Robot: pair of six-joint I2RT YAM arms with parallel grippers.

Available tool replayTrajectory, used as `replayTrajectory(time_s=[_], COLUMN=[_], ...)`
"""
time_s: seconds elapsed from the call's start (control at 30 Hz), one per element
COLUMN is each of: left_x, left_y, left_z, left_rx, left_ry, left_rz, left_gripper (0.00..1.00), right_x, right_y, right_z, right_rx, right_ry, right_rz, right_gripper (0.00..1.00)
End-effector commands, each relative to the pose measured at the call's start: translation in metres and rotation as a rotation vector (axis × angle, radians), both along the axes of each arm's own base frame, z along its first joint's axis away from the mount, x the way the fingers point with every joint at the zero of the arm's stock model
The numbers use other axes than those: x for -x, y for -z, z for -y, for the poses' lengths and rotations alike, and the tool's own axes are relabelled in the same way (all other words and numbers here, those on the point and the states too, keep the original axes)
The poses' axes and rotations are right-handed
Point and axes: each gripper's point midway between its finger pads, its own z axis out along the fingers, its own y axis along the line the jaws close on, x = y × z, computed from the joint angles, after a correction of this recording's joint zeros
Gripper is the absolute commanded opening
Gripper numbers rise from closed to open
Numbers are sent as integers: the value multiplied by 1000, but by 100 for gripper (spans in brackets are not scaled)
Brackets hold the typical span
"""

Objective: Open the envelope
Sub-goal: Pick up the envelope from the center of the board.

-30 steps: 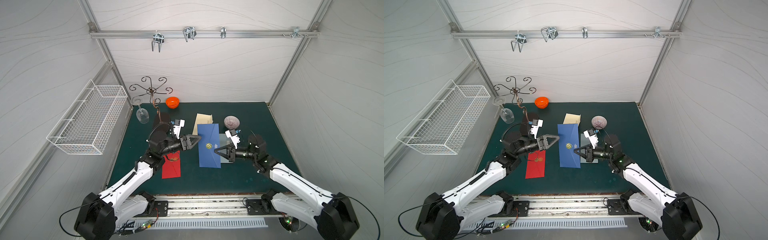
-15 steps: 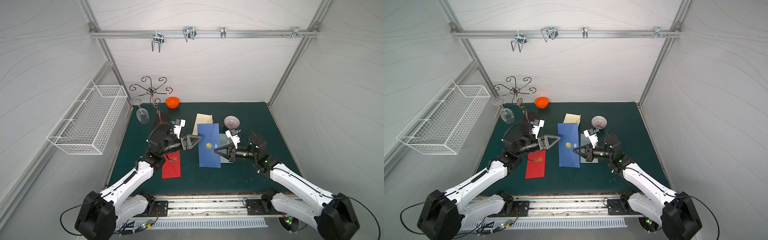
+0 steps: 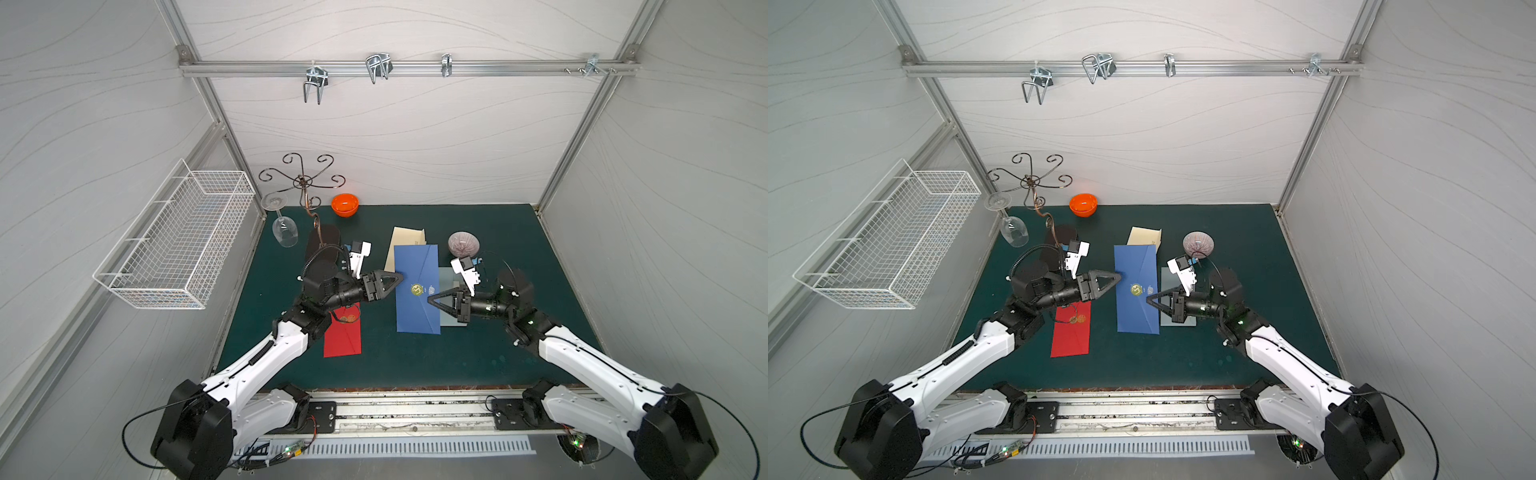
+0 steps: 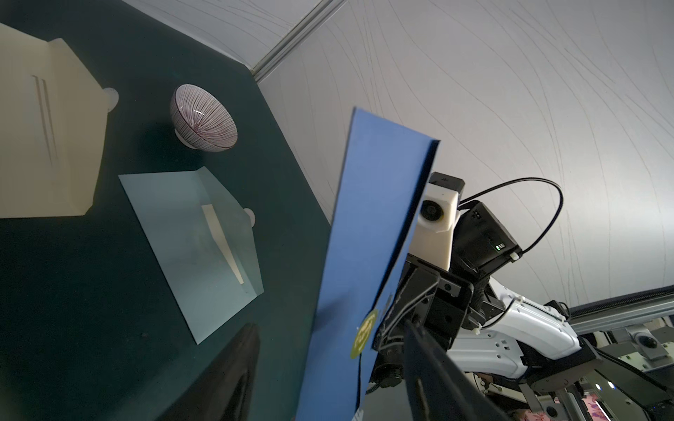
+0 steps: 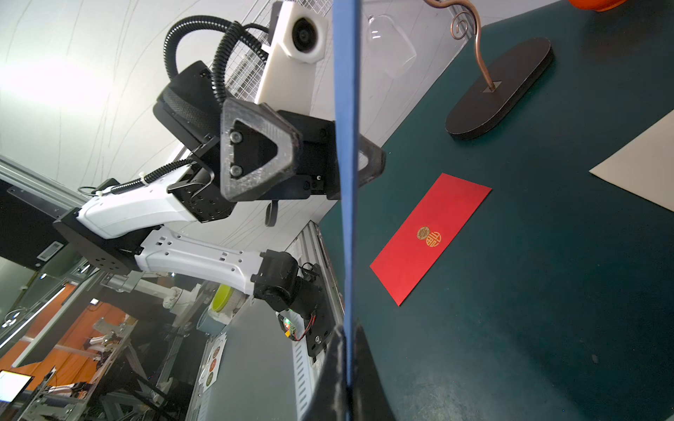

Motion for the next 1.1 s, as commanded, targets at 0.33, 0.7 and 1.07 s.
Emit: replayTrajectory(time_s=[0.33,0.7,1.07], left_x=[-6,0,5], left_y=[-52,-50,-103], left_z=[-6,-23,-12], left_rx=[50,18,19], left_ry=[-16,-56,40], left_rz=[227,291,408], left_gripper=[53,57,65], right_x=[5,-1,3], right_y=[-40,-51,-78], right_z=[12,26,38], right_rx=[-42,-13,-10], right_ry=[15,61,55], right_rz=[202,293,450], right_gripper=[2,1,0])
